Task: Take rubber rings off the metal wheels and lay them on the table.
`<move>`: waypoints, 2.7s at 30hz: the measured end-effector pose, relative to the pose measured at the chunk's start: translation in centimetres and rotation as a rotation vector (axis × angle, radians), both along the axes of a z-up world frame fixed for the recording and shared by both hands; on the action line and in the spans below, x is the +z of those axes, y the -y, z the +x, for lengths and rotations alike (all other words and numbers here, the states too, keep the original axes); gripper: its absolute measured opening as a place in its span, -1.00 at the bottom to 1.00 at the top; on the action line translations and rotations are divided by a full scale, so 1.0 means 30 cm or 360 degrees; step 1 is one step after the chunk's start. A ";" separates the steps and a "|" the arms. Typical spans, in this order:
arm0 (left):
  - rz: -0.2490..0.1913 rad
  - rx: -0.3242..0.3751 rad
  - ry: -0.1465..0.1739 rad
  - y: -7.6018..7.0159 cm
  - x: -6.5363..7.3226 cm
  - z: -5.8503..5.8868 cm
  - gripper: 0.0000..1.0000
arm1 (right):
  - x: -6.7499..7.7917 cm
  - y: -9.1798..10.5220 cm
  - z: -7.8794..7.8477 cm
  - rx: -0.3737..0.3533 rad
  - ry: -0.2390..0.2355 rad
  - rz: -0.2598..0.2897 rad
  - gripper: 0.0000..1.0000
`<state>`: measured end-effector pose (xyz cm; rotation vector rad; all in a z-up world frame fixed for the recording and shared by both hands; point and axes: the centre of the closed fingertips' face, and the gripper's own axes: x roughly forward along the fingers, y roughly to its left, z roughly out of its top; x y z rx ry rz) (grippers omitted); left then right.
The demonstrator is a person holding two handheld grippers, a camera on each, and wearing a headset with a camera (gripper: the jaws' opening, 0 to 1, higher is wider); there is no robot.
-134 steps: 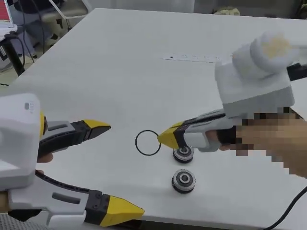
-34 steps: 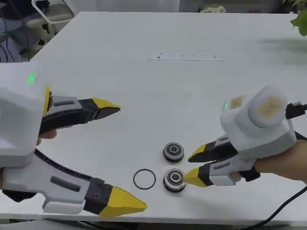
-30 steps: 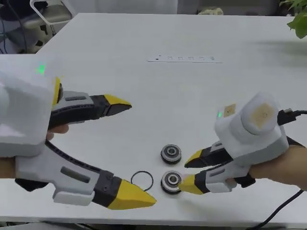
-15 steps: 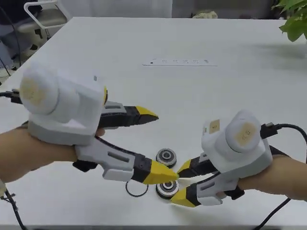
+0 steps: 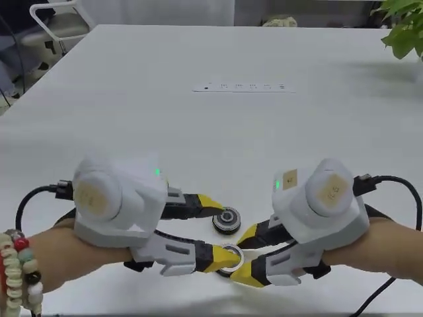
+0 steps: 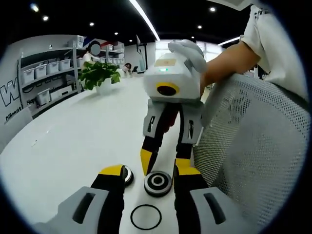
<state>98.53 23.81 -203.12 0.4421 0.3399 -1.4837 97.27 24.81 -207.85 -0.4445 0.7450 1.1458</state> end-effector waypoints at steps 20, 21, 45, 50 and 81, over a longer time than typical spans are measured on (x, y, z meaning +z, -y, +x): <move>0.0135 -0.0062 -0.0048 -0.009 -0.097 -0.029 -0.84 | -0.004 0.011 -0.005 0.0047 0.0015 -0.0030 -0.59; 0.0134 -0.0060 -0.0052 -0.009 -0.097 -0.028 -0.84 | -0.005 0.012 -0.006 0.0051 0.0014 -0.0034 -0.60; 0.0114 -0.0064 -0.0035 -0.005 -0.096 -0.029 -0.85 | 0.003 0.084 0.036 -0.0272 -0.0166 -0.0020 -1.00; 0.0114 -0.0066 -0.0037 -0.006 -0.096 -0.029 -0.85 | 0.014 0.089 0.032 -0.0339 -0.0274 0.0097 -1.00; 0.0098 -0.0049 -0.0048 -0.008 -0.097 -0.027 -0.85 | -0.017 0.051 0.004 -0.0201 -0.0208 0.0035 -1.00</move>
